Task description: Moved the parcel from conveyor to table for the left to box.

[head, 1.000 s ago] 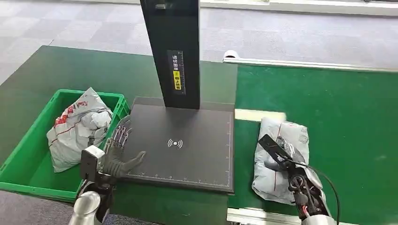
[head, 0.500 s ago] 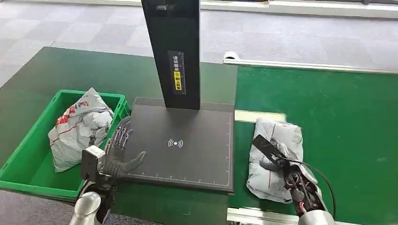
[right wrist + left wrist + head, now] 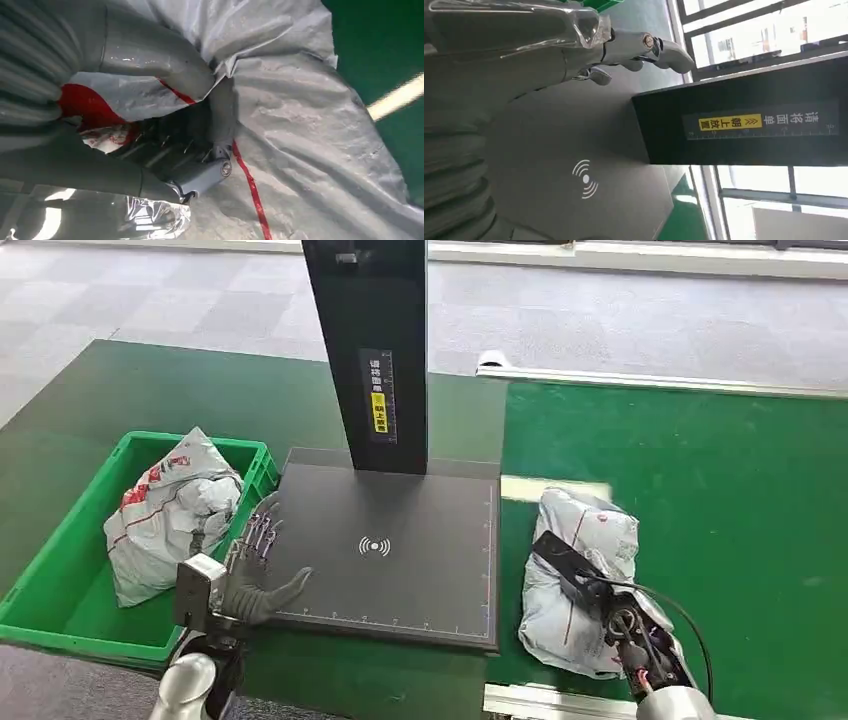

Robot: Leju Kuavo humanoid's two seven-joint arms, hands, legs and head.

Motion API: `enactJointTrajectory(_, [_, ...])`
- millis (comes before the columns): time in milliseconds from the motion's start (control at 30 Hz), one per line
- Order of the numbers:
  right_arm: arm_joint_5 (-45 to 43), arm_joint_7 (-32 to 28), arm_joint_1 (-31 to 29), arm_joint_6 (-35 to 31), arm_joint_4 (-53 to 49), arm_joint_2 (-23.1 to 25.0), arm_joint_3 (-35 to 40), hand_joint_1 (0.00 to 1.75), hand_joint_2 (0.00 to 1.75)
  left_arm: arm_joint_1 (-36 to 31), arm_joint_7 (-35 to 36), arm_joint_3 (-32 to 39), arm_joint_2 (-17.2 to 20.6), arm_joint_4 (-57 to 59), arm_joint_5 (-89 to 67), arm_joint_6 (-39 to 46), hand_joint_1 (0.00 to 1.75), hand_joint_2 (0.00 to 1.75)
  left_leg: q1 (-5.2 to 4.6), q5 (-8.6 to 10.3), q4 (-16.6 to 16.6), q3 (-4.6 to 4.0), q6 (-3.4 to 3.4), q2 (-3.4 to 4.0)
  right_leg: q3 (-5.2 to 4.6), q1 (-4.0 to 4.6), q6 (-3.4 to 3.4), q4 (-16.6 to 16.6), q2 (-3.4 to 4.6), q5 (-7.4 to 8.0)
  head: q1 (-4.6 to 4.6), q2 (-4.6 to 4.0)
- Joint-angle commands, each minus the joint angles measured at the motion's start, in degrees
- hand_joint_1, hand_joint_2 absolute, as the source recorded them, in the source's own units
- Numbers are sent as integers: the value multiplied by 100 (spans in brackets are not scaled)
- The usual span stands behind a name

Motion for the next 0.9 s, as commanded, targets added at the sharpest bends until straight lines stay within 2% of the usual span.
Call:
enactJointTrajectory(33, [-19, -8, 187, -17, 315, -89, 207, 175, 175, 23, 24, -93, 143, 157, 24, 1, 0, 175, 1, 3, -6, -1, 2, -6, 4, 2, 0, -8, -10, 1, 0, 0])
enactJointTrajectory(667, [-136, -161, 151, -190, 171, -124, 285, 175, 175, 98, 18, -63, 178, 75, 41, 19, 0, 175, -1, 6, -5, -15, 3, -14, -7, 0, 0, -7, -19, 3, 0, 2])
enactJointTrajectory(800, [-480, -485, 169, -525, -279, -116, 303, 175, 175, 256, 1, 35, 188, -129, 68, 36, 0, 175, -2, 4, -3, -18, 3, -11, -11, -2, 0, -4, -15, 3, 0, 0])
enactJointTrajectory(900, [-917, -728, 446, -851, -1155, -35, 124, 175, 175, 456, -22, 113, 198, -337, 85, 7, 0, 175, -4, 7, -8, -28, 4, -1, -23, -3, -1, -8, -8, 9, 0, 0])
